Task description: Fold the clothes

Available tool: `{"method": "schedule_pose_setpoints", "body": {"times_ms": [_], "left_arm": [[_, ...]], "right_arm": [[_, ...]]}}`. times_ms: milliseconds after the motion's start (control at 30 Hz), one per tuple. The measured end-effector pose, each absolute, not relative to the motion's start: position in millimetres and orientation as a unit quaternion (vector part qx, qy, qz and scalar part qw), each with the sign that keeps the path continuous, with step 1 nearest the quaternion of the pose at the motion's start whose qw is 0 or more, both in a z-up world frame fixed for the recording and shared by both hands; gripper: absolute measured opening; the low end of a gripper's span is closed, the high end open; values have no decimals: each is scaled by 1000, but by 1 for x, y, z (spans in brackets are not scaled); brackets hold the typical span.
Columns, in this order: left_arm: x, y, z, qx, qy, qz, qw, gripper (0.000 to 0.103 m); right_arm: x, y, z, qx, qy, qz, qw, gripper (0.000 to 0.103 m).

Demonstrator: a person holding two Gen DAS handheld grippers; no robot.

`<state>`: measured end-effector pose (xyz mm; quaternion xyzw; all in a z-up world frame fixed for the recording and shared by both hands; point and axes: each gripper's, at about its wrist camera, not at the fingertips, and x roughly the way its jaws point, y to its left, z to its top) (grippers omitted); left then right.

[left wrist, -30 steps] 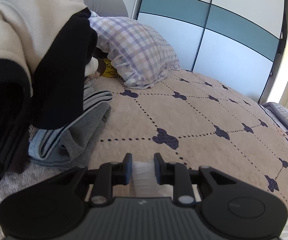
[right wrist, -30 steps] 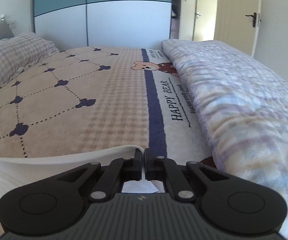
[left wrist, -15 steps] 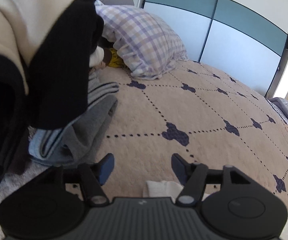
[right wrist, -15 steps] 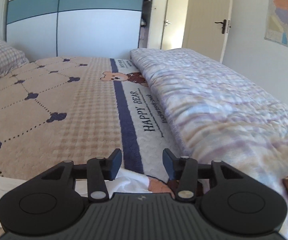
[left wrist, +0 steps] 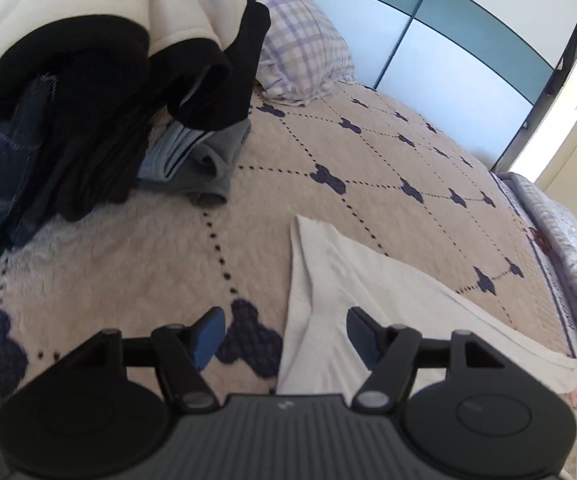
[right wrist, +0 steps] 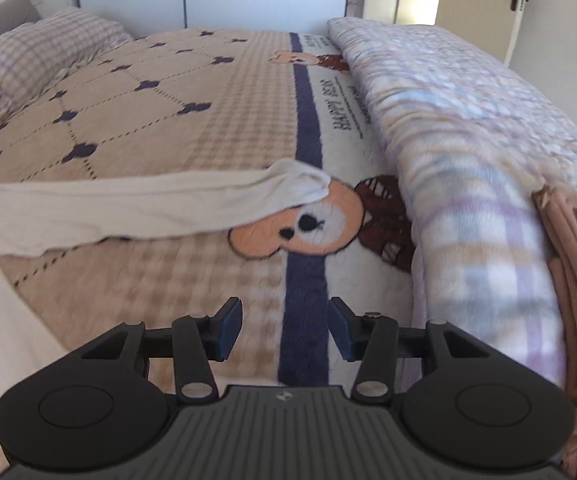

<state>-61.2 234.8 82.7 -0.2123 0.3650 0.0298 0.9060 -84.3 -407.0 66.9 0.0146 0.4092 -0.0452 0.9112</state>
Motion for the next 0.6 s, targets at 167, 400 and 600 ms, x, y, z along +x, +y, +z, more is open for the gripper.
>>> {"method": "schedule_pose_setpoints", "body": {"times_ms": [167, 400, 600], "left_arm": [[-105, 234, 80, -242, 371, 26, 896, 69], [-111, 211, 50, -271, 421, 21, 865, 69], [-96, 198, 28, -299, 424, 24, 855, 27]], "right_arm": [[-117, -400, 53, 14, 436, -29, 899, 50], [-122, -389, 34, 33, 466, -14, 884, 47], [-117, -359, 23, -57, 479, -5, 876, 18]]}}
